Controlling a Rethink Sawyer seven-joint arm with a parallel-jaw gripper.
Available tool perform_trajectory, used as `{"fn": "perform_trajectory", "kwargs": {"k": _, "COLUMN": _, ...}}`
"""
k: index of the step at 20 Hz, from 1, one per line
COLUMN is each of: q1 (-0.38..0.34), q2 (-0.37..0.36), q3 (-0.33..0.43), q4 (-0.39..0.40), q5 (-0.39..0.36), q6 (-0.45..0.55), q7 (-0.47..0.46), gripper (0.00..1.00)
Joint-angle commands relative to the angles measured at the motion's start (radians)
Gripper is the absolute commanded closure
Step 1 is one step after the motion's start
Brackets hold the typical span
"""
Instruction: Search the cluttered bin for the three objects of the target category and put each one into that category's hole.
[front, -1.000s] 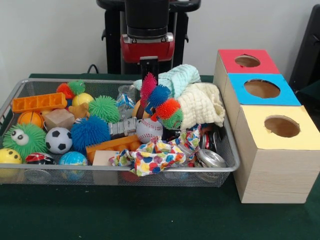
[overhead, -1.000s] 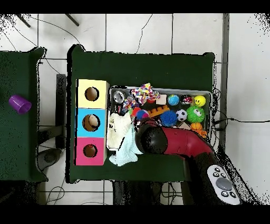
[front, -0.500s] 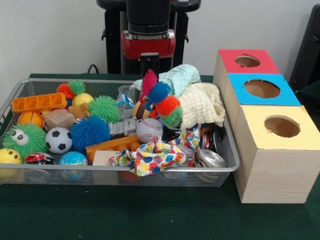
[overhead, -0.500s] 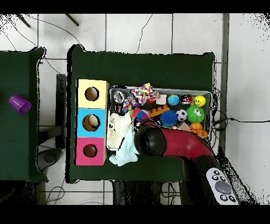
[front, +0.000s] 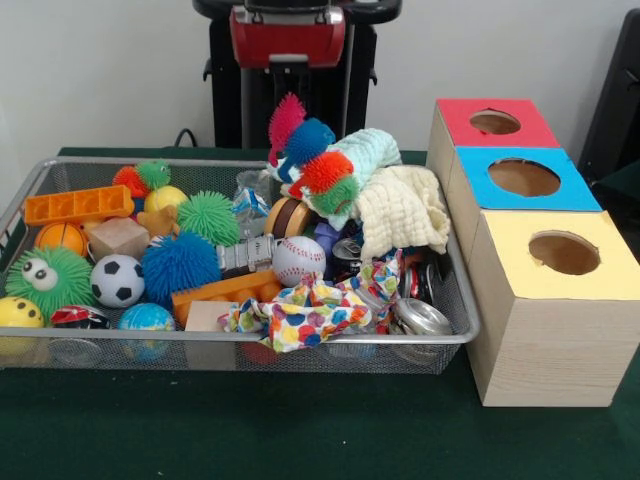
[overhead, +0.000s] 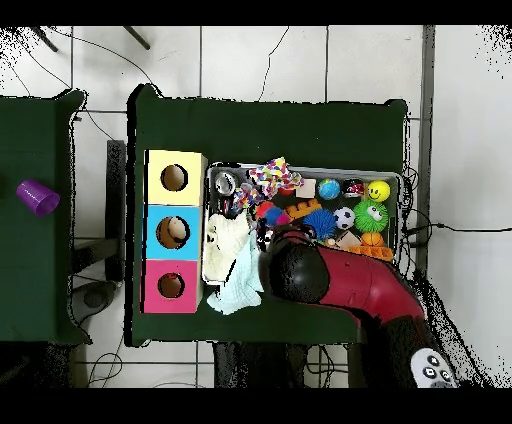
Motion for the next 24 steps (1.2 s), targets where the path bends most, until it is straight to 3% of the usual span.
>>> {"fn": "perform_trajectory", "kwargs": {"k": 1, "q1": -0.051, "q2": -0.073, "q3": 0.035, "q4": 0.001, "q5": 0.076, "q6": 0.152, "q7": 0.085, "gripper": 1.0}}
{"fn": "perform_trajectory", "kwargs": {"k": 5, "q1": -0.048, "q2": -0.093, "q3": 0.03, "q4": 0.004, "q5": 0.088, "q6": 0.171, "q7": 0.088, "gripper": 1.0}}
{"fn": "perform_trajectory", "kwargs": {"k": 19, "q1": -0.056, "q2": -0.065, "q3": 0.025, "q4": 0.072, "q5": 0.075, "q6": 0.043, "q7": 0.118, "gripper": 1.0}}
{"fn": "perform_trajectory", "kwargs": {"k": 24, "q1": -0.06, "q2": -0.024, "q3": 0.031, "q4": 0.094, "q5": 0.065, "q6": -0.026, "q7": 0.137, "gripper": 1.0}}
